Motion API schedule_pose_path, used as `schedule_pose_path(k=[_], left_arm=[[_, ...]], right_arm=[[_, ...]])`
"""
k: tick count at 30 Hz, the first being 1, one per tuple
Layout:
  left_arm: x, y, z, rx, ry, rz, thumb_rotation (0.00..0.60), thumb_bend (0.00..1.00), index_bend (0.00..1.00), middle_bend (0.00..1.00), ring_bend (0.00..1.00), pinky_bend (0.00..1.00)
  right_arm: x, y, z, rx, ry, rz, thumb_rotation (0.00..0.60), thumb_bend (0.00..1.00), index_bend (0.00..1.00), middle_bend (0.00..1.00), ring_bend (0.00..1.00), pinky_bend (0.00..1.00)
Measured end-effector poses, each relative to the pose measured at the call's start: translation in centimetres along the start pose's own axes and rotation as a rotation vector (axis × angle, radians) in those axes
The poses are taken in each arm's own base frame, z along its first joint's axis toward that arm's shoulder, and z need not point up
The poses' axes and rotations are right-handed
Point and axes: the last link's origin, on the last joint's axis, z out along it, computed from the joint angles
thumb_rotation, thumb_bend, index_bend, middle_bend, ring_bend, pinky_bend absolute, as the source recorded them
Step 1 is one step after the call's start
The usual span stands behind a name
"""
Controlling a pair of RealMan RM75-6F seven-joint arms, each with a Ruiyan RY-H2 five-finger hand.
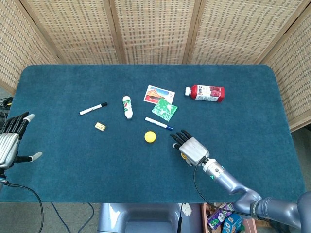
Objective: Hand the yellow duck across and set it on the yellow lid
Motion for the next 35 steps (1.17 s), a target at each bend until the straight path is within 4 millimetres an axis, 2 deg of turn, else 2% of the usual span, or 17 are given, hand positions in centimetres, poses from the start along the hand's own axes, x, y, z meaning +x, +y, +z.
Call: schedule_pose_path(k=[9, 11, 14, 17, 23, 27, 30, 35], left_arm=[[0.0, 0.1, -0.1, -0.007, -0.004, -0.002, 0.6, 0.0, 0.0, 0.0, 0.0, 0.0], [0.0, 0.1, -0.2, -0.009, -0.005, -0.003, 0.6, 0.0, 0.0, 0.0, 0.0, 0.0], [0.0, 0.1, -0.3, -0.013, -0.003, -0.004, 0.6, 0.0, 0.0, 0.0, 0.0, 0.0], [0.1, 0.0, -0.5, -0.015, 0.008, -0.005, 0.6, 0.0, 0.0, 0.0, 0.0, 0.0], [-0.1, 0.0, -1.8, -0.021, 0.044, 0.011, 0.6, 0.0, 0.0, 0.0, 0.0, 0.0], [-1.2, -0.3, -3.7, -0.019, 0.037, 0.012, 0.6, 0.0, 0.0, 0.0, 0.0, 0.0], [-2.1, -0.5, -5.0, -0.014, 0.013, 0.01, 0.6, 0.0, 0.0, 0.0, 0.0, 0.0], [-2.7, -0.4, -5.9, -0.029, 0.005, 0.03, 0.6, 0.0, 0.0, 0.0, 0.0, 0.0]], right_arm=[[0.8, 0.1, -0.9, -0.009, 0.034, -0.009, 0.6, 0.21, 0.23, 0.0, 0.0, 0.0], [1.2, 0.2, -1.5, -0.014, 0.052, -0.008, 0.6, 0.18, 0.2, 0.0, 0.0, 0.0], [1.8, 0.6, -3.0, -0.036, 0.091, 0.007, 0.6, 0.07, 0.09, 0.0, 0.0, 0.0], [2.1, 1.6, -5.4, -0.087, 0.137, 0.022, 0.6, 0.0, 0.0, 0.0, 0.0, 0.0], [1.7, 4.7, -12.2, -0.272, 0.263, 0.076, 0.6, 0.0, 0.0, 0.0, 0.0, 0.0], [0.8, 6.3, -17.9, -0.413, 0.359, 0.156, 0.6, 0.0, 0.0, 0.0, 0.0, 0.0], [0.2, 6.7, -21.3, -0.482, 0.408, 0.211, 0.6, 0.0, 0.0, 0.0, 0.0, 0.0], [-0.6, 6.7, -24.6, -0.54, 0.443, 0.27, 0.6, 0.0, 0.0, 0.0, 0.0, 0.0]])
